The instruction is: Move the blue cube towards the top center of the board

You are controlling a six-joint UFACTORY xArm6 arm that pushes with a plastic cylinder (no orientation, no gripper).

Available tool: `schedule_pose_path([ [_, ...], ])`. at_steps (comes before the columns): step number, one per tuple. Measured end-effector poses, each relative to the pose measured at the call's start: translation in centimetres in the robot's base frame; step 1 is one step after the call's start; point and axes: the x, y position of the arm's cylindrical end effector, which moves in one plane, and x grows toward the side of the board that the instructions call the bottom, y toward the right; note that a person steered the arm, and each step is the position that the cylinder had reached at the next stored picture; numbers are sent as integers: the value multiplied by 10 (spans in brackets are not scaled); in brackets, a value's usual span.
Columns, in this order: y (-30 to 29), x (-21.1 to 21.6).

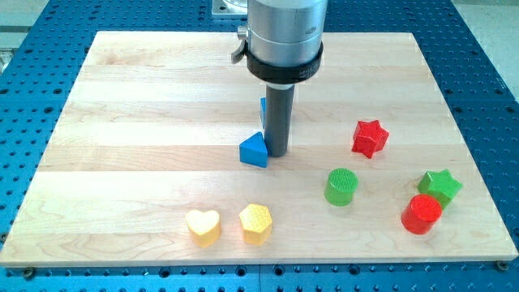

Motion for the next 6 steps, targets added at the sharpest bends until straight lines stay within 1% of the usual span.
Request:
schedule_pose_path([
  [1, -6, -32],
  [3, 7, -143],
  [4, 41, -152],
  [5, 23, -187],
  [6, -24, -193],
])
